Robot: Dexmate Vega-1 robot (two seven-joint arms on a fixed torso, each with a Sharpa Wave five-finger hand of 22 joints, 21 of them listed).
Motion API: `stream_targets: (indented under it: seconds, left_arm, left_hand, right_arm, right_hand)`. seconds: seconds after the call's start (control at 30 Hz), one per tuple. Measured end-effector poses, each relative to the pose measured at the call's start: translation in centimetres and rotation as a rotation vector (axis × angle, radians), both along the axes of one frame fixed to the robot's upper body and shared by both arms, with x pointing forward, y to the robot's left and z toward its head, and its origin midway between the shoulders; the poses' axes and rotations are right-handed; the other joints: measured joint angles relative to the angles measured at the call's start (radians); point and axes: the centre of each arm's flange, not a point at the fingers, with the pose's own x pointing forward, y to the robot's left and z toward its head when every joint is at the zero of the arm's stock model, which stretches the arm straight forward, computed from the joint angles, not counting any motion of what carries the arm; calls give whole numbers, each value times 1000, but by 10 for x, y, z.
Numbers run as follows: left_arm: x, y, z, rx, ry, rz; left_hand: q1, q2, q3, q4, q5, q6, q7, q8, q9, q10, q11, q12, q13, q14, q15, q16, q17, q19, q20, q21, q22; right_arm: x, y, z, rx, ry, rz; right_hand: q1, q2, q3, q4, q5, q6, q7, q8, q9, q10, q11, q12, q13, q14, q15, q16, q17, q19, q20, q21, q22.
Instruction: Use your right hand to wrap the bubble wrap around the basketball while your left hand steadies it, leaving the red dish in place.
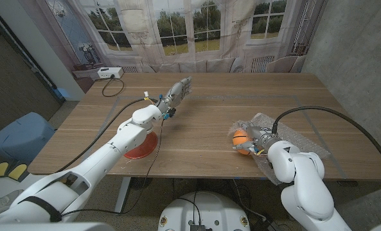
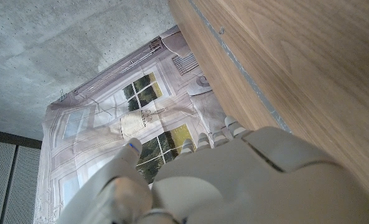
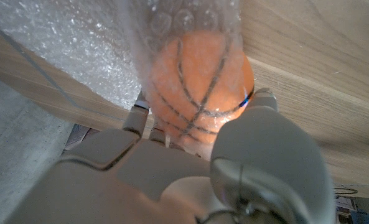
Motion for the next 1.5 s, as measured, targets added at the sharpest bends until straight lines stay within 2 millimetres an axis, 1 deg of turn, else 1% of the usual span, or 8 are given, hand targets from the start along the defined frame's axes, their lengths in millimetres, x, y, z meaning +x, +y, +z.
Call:
stream_targets:
  seconds: [0.1,0.27,0.4,0.67,1.03,1.27,1.3,1.5]
  left_arm:
    - [0,0,0,0,0,-2]
    - [1,1,-1,0,3,-1]
    - [1,2,-1,-1,4,-1]
    - [2,4,-1,-4,3,-1]
    - [5,6,-2,-8,5,-2]
    - [7,7,-1,-11,3,-7]
    - [7,7,-1,-11,4,-7]
    - [8,7,-2,-14,3,-12]
  left_hand:
    - [0,0,-4,4,0,0,0,0,0,0,0,0,0,0,0,0,0,0,0,0,0]
    - [0,0,-4,4,0,0,0,0,0,0,0,0,0,0,0,0,0,0,0,0,0]
    - [0,0,-4,4,0,0,0,0,0,0,0,0,0,0,0,0,0,0,0,-4,0]
    - [0,0,-8,0,0,0,0,0,0,0,0,0,0,0,0,0,0,0,0,-4,0]
    - [0,0,-8,0,0,0,0,0,0,0,0,0,0,0,0,0,0,0,0,-4,0]
    - [0,0,-8,0,0,0,0,0,0,0,0,0,0,0,0,0,0,0,0,-4,0]
    - [2,2,-8,0,3,0,0,0,0,0,0,0,0,0,0,0,0,0,0,-4,0]
    - [5,5,-8,0,7,0,0,0,0,0,0,0,0,0,0,0,0,0,0,-4,0]
  right_arm:
    - [2,3,-2,-15,-6,-5]
    - [7,8,-7,-42,4,-20]
    - [12,9,-12,-59,26,-33]
    - [19,9,-15,-75,45,-46]
    - [26,8,-18,-49,56,-20]
    - [26,9,-14,-16,42,15]
    - [25,9,-11,-9,33,22]
    - [21,9,3,13,-14,45]
  right_hand:
    - [32,13,14,-21,0,20,0,0,0,34,-27,4,-1,24,-18,18,4,83,1,19,-2]
    - [93,21,33,-51,0,24,-3,0,0,59,-61,4,-5,70,-40,54,24,121,2,48,-2]
    - [146,39,43,-62,-2,68,-3,11,11,74,-77,12,-4,136,-9,113,58,159,8,79,3]
    - [180,7,66,-40,-43,294,0,117,58,399,-68,155,33,212,67,244,156,202,25,180,16]
    - [254,-67,115,9,-98,440,8,248,112,401,-69,300,113,212,67,348,303,207,24,276,36]
    - [268,-81,128,19,-118,512,42,268,121,469,-37,318,129,262,117,354,327,235,-1,295,40]
    - [269,-82,152,-2,-120,513,43,268,123,469,-37,321,130,262,117,354,327,233,-3,295,41]
    - [278,-91,158,-3,-128,522,45,276,126,471,-35,326,137,275,130,348,333,228,-13,304,44]
